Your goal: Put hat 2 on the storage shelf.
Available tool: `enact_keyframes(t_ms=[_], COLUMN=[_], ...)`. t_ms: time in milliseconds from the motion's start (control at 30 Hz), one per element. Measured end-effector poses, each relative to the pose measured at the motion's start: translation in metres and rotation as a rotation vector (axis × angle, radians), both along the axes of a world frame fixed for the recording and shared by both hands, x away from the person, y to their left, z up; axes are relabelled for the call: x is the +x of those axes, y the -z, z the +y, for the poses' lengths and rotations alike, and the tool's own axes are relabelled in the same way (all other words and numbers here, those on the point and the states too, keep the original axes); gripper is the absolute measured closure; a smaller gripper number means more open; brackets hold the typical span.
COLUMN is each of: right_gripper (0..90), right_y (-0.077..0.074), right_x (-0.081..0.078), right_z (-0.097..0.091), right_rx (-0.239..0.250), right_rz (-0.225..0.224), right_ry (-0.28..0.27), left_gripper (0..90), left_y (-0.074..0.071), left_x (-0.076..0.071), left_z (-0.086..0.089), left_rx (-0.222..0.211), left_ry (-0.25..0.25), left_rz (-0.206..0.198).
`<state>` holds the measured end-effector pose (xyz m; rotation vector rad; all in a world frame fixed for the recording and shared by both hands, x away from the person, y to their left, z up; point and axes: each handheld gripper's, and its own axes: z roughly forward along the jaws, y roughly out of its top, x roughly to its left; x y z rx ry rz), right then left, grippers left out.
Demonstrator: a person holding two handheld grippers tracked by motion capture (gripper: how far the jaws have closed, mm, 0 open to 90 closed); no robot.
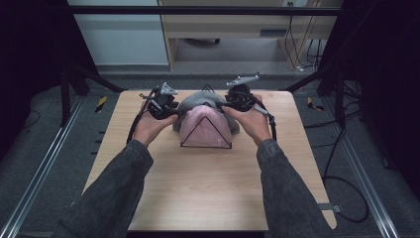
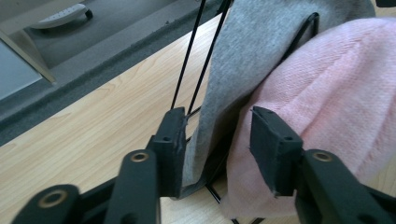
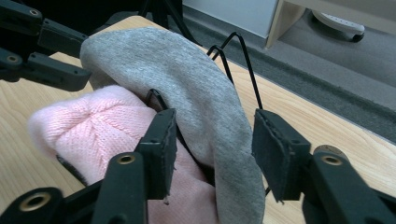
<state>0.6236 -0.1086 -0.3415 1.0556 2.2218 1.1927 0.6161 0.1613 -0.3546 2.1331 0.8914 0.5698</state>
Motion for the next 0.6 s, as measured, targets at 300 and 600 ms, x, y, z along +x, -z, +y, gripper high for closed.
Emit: enact_keyframes(t_ms=[300,600], right_gripper=[37.2,27.6], right_y=[-0.011,-0.022], right_x=[-0.012,-0.024], right_z=[0.002,0.003], right_rx=[0.006,0.013], right_rz=[-0.028,-0.048], right_ry=[0.015,0.017], left_gripper=[35.7,17.7], left_y=[-0.015,-0.026], left_x=[-0.016,-0.031], left_z=[0.002,0.003], left_rx=[-0.003,0.009], left_ry=[-0.007,0.007], left_rz=[-0.029,-0.024])
